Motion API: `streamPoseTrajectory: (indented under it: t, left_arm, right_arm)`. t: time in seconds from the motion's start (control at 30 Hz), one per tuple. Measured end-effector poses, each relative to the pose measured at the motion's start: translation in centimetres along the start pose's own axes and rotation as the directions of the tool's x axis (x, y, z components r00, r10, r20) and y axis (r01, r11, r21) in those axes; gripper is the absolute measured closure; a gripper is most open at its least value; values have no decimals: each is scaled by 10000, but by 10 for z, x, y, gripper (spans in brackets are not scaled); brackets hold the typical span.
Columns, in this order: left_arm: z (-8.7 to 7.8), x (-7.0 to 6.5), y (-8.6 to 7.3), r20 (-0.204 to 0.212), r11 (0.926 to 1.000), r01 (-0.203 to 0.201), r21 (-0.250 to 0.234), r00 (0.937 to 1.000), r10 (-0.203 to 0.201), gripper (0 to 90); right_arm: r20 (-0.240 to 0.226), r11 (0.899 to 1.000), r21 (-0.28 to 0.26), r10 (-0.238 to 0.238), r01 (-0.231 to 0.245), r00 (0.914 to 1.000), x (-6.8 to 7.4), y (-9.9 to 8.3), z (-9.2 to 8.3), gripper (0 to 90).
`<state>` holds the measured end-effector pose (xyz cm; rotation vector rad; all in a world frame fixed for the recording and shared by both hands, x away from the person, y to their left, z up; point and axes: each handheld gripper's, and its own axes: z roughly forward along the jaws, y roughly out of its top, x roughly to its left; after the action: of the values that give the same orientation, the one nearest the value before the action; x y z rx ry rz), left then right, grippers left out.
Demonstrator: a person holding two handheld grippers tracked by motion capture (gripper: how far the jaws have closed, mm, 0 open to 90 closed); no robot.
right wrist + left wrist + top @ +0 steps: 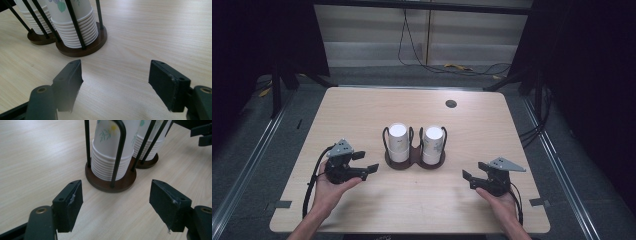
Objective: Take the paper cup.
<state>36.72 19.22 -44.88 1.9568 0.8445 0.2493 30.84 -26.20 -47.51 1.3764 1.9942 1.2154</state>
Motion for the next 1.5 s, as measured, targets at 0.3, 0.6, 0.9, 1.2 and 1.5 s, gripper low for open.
streamPoseTrajectory:
  t: [0.3,0.6,0.9,1.2,1.5]
  left_arm:
    - [-4,-6,31,-177,9973,-728,85,9972,729,289]
    - [-5,-8,53,259,9976,-691,5,9973,691,314]
    - [-8,-4,79,549,9978,-578,332,9969,559,332]
    - [7,-10,101,681,9891,-1011,1071,9932,942,298]
    - [19,-15,123,524,9718,-1548,1781,9876,1477,299]
  right_arm:
    - [56,9999,148,-58,57,10000,1,-1,-2,269]
    - [-33,9995,240,-180,181,9998,6,-1,-2,270]
    - [-60,9990,365,-246,248,9997,8,0,0,271]
    - [-157,9990,361,-268,274,9995,7,0,-1,271]
    - [-234,9988,389,-302,311,9993,8,0,1,271]
